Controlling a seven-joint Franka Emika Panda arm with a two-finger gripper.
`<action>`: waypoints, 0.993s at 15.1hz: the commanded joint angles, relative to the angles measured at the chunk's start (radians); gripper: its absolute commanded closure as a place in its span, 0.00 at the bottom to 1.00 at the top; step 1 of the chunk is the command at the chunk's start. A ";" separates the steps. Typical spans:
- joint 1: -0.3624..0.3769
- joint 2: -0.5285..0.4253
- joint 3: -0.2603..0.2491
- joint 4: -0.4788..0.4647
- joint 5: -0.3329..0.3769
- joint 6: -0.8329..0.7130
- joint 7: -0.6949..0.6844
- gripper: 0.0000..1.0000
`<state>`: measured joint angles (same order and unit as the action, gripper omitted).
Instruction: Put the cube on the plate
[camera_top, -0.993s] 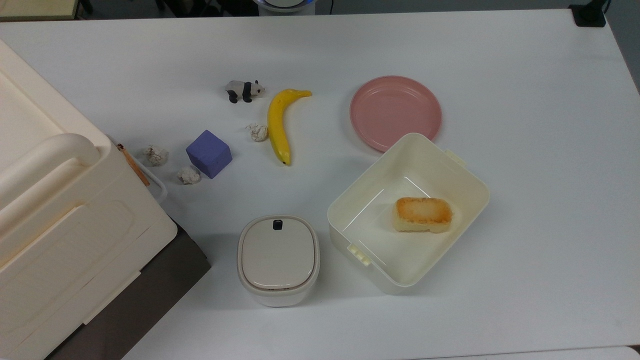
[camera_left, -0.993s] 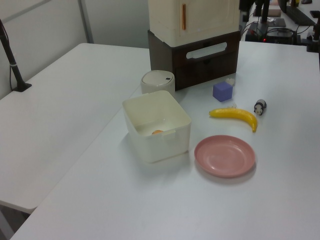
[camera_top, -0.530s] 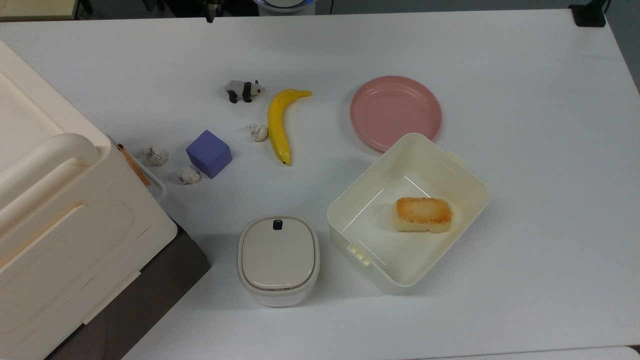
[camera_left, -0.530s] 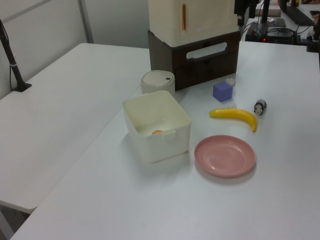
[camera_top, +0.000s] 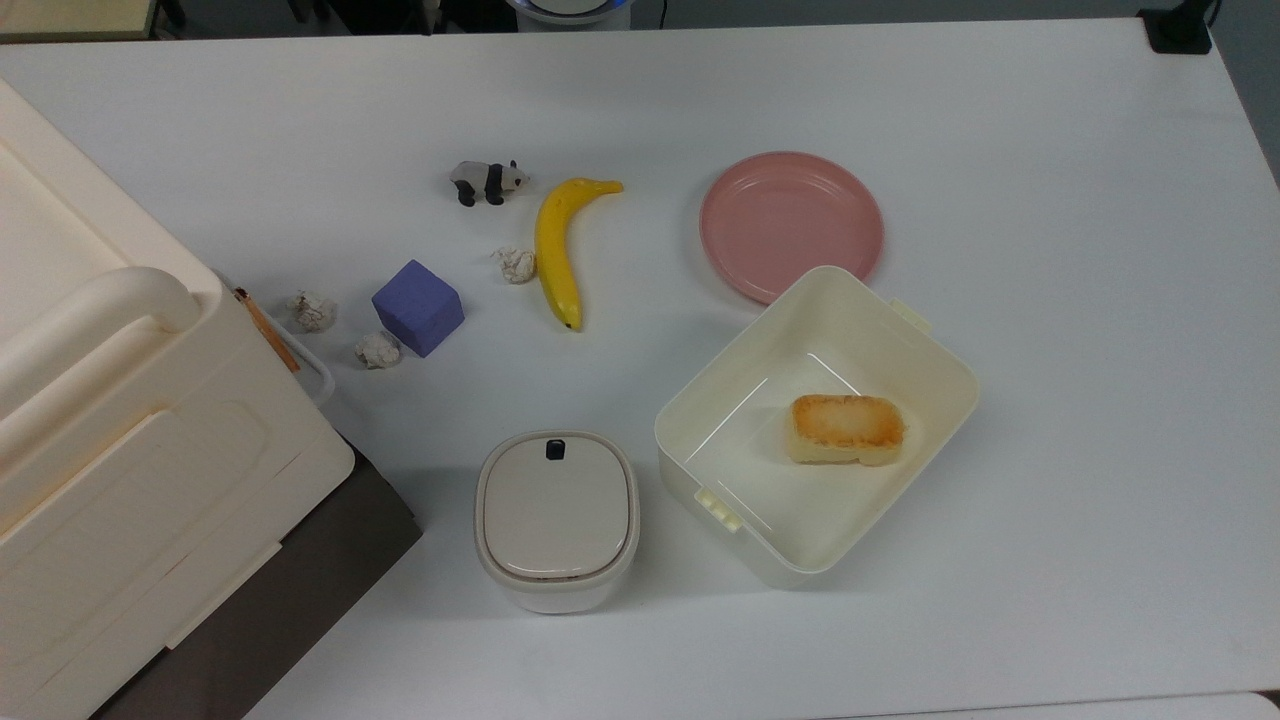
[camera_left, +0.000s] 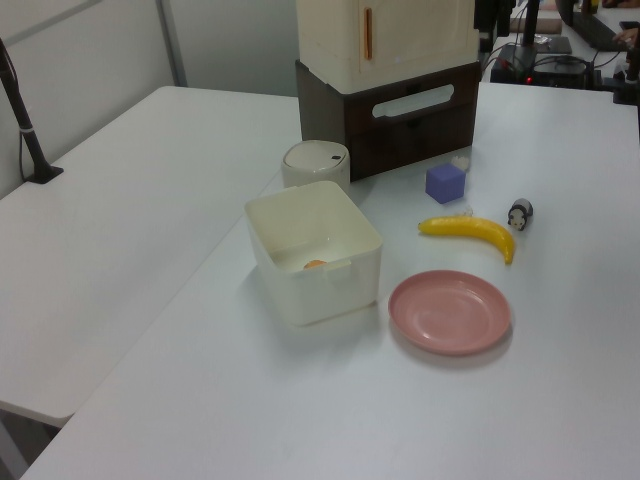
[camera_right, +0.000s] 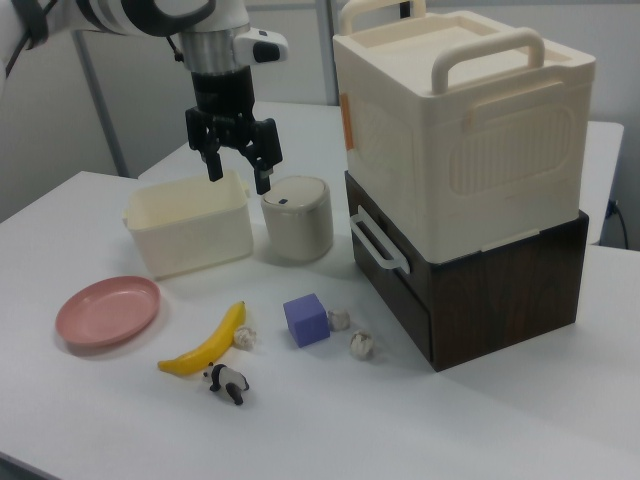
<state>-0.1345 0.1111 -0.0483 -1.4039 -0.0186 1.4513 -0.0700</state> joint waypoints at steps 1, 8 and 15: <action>0.050 -0.014 0.004 -0.004 -0.060 -0.025 -0.010 0.00; 0.042 -0.031 0.002 -0.032 -0.061 0.061 -0.025 0.00; 0.041 -0.031 0.002 -0.052 -0.046 0.058 -0.057 0.00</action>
<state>-0.0949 0.1045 -0.0437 -1.4066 -0.0622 1.4855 -0.1012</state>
